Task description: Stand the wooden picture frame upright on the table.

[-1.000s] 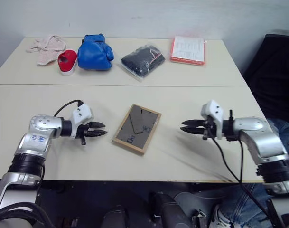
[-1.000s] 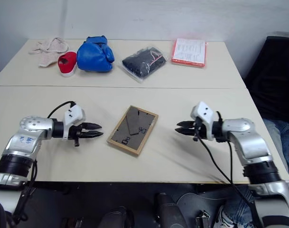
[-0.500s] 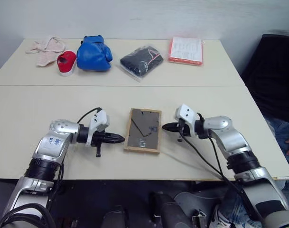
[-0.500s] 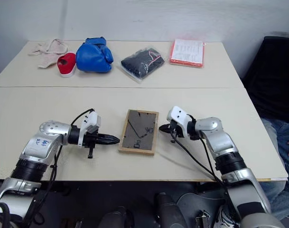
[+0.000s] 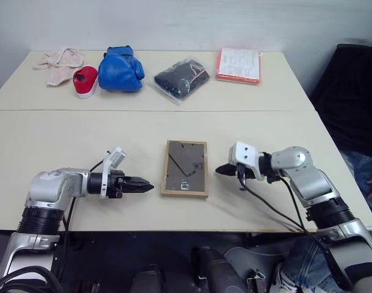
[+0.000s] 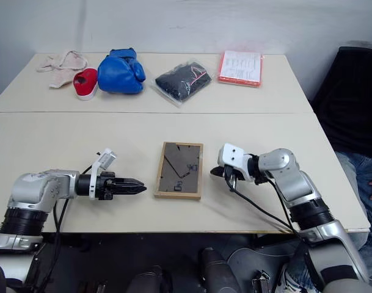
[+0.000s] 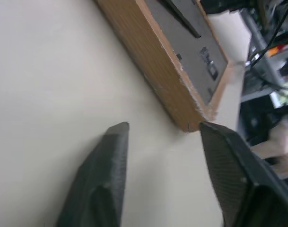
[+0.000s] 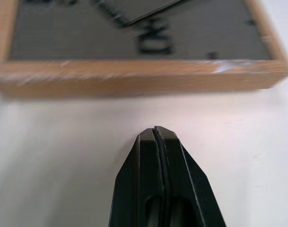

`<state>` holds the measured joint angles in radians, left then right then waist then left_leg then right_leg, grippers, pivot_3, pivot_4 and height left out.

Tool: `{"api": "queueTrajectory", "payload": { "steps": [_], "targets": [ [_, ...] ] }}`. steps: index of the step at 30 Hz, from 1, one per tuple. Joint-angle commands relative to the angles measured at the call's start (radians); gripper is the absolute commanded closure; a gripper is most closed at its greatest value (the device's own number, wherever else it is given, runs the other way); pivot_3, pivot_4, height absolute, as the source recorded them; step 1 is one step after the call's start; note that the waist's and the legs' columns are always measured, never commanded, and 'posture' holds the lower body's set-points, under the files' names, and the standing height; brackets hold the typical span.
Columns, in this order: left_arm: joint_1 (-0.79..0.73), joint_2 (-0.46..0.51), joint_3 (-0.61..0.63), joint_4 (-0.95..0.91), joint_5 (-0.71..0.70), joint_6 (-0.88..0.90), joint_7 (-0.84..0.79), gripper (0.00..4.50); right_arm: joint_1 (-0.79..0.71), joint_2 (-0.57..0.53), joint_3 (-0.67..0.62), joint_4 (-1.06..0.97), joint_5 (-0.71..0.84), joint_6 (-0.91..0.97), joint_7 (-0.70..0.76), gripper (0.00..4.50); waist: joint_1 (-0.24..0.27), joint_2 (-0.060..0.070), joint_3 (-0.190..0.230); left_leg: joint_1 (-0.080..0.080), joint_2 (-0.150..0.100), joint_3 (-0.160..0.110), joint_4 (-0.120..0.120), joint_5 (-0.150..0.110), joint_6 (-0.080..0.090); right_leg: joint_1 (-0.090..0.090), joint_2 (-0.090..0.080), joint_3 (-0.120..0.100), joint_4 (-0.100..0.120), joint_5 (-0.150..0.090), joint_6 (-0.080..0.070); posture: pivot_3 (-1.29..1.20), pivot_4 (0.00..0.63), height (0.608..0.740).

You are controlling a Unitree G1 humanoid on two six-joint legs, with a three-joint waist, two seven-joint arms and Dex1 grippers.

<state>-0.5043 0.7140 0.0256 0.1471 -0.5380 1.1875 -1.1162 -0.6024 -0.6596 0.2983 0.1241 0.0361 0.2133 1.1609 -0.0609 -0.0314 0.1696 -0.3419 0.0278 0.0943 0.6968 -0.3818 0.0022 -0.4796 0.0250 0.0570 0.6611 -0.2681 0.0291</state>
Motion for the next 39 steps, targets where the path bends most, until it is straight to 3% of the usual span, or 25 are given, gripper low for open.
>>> {"api": "queueTrajectory", "payload": {
  "steps": [1,4,13,21,25,32,35,37,39],
  "targets": [
    [-0.035,-0.019,0.012,0.032,-0.034,0.105,0.055,0.99,-0.008,-0.002,0.016,-0.056,-0.027,-0.036,0.002,4.5,0.002,0.0,0.0,0.0,0.0,0.0,0.0,0.0,0.0,0.0,0.0,0.0,0.0,0.0,0.0,0.0,0.15,0.74],
    [-0.068,-0.044,-0.017,0.064,-0.027,0.126,0.087,0.04,-0.026,0.017,0.028,-0.03,-0.059,-0.056,-0.019,4.5,0.006,0.0,0.0,0.003,0.0,0.0,0.0,0.0,-0.001,0.002,0.0,0.0,0.0,0.0,0.0,0.0,0.15,0.74],
    [-0.163,-0.157,-0.189,0.136,0.01,0.121,0.12,0.01,-0.039,0.055,0.047,0.003,-0.101,-0.08,-0.049,4.5,0.031,0.003,-0.004,0.005,-0.002,0.0,0.001,0.003,-0.006,0.004,-0.001,0.001,-0.001,0.0,0.0,0.0,0.15,0.74],
    [-0.252,-0.266,-0.169,0.201,0.003,0.143,0.159,0.01,-0.029,0.067,0.042,-0.01,-0.12,-0.077,-0.065,4.5,0.033,0.003,-0.005,0.009,-0.002,-0.001,0.001,0.002,-0.003,0.012,-0.002,0.0,-0.004,0.0,0.0,0.0,0.15,0.74],
    [-0.286,-0.271,-0.13,0.251,0.0,0.135,0.171,0.92,-0.02,0.062,0.039,-0.018,-0.122,-0.076,-0.071,4.5,0.03,0.003,-0.005,0.009,-0.002,-0.001,0.001,0.002,-0.004,0.012,-0.002,0.0,-0.004,0.0,0.001,0.0,0.15,0.74],
    [-0.306,-0.28,-0.032,0.255,-0.049,0.136,0.186,2.93,-0.003,0.064,0.014,-0.062,-0.092,-0.046,-0.079,4.5,0.028,0.003,-0.005,0.008,-0.001,-0.002,0.001,0.002,-0.004,0.01,-0.001,-0.001,-0.003,0.0,0.001,0.0,0.15,0.74],
    [-0.288,-0.266,0.029,0.183,-0.106,0.171,0.19,3.22,0.022,0.04,-0.056,-0.158,-0.008,0.071,-0.06,4.33,0.025,0.003,-0.004,0.008,-0.001,-0.001,0.001,0.002,-0.005,0.01,-0.001,-0.001,-0.003,0.0,0.001,0.0,0.15,0.74],
    [-0.263,-0.249,0.066,0.105,-0.146,0.201,0.189,3.22,0.037,0.006,-0.134,-0.238,0.092,0.211,-0.029,3.97,0.024,0.003,-0.004,0.006,-0.001,-0.001,0.001,0.003,-0.006,0.007,-0.001,0.0,-0.001,0.0,0.001,0.0,0.15,0.74],
    [-0.241,-0.236,0.083,0.049,-0.165,0.213,0.192,3.22,0.042,-0.029,-0.188,-0.292,0.175,0.308,0.002,3.29,0.026,0.003,-0.004,0.001,-0.001,-0.001,0.001,0.003,-0.007,0.002,-0.001,0.0,0.001,0.0,0.001,0.0,0.15,0.74]
  ]
}}
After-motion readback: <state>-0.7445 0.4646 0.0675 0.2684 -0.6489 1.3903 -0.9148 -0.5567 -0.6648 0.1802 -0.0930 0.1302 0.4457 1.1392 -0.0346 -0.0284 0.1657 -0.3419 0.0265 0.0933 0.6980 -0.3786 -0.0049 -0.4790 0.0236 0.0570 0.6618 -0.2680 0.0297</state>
